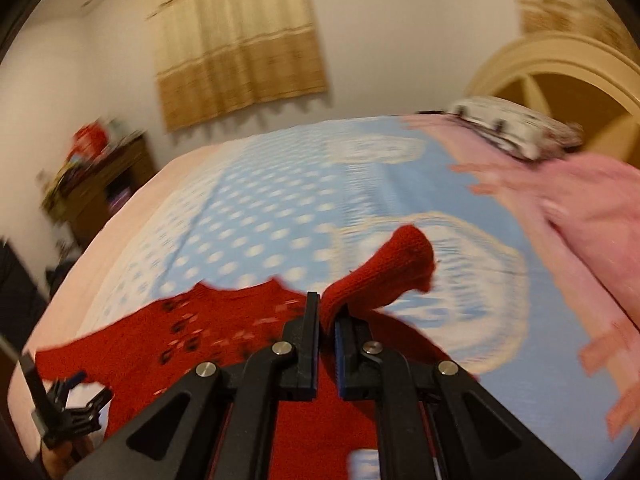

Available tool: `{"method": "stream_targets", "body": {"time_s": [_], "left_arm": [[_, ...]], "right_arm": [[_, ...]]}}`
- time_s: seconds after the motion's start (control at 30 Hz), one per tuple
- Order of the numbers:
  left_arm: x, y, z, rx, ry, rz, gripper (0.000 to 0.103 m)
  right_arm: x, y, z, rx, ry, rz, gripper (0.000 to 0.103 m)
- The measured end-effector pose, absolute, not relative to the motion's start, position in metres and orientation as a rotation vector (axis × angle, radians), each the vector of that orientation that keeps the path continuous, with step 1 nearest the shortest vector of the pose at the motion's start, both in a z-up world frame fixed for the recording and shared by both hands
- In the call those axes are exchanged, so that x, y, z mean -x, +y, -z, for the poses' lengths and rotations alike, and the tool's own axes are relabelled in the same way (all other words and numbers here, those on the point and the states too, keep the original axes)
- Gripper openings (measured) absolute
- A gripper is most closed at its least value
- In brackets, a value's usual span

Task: Fold small clothes
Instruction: 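Fold the held sleeve across the sweater body with the right tool, then release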

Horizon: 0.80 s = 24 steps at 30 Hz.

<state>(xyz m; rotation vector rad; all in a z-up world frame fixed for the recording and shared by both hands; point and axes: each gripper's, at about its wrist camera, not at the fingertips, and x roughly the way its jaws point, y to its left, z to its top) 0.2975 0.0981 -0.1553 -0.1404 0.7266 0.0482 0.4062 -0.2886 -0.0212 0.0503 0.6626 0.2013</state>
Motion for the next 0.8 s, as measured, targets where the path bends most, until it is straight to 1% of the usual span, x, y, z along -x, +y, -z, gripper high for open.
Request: {"method": "stream_targets", "body": {"time_s": [0.17, 0.37, 0.4, 0.43, 0.47, 0.5, 0.67, 0.8], "left_arm": [[-0.297, 0.1, 0.159, 0.159, 0.734, -0.041, 0.103], [-0.3, 0.1, 0.163, 0.171, 0.764, -0.026, 0.103], [-0.3, 0.1, 0.164, 0.17, 0.767, -0.029, 0.103], [-0.3, 0.099, 0.164, 0.166, 0.771, -0.028, 0.103], [-0.3, 0.098, 0.164, 0.162, 0.774, -0.024, 0.103], [-0.3, 0.095, 0.165, 0.152, 0.783, -0.022, 0.103], [-0.311, 0.087, 0.184, 0.139, 0.902, 0.01, 0.103], [-0.31, 0.085, 0.18, 0.144, 0.918, 0.036, 0.103]], "right_arm": [[-0.41, -0.227, 0.062, 0.028, 0.725, -0.293, 0.005], [-0.396, -0.176, 0.131, 0.133, 0.897, -0.434, 0.007], [-0.39, -0.17, 0.139, 0.152, 0.911, -0.465, 0.011], [-0.382, -0.162, 0.148, 0.185, 0.925, -0.501, 0.033], [-0.375, -0.156, 0.154, 0.209, 0.94, -0.532, 0.066], [-0.365, -0.151, 0.158, 0.22, 0.952, -0.575, 0.074], [-0.322, -0.151, 0.152, 0.217, 0.903, -0.661, 0.075], [-0.301, -0.174, 0.142, 0.223, 0.862, -0.619, 0.075]]}}
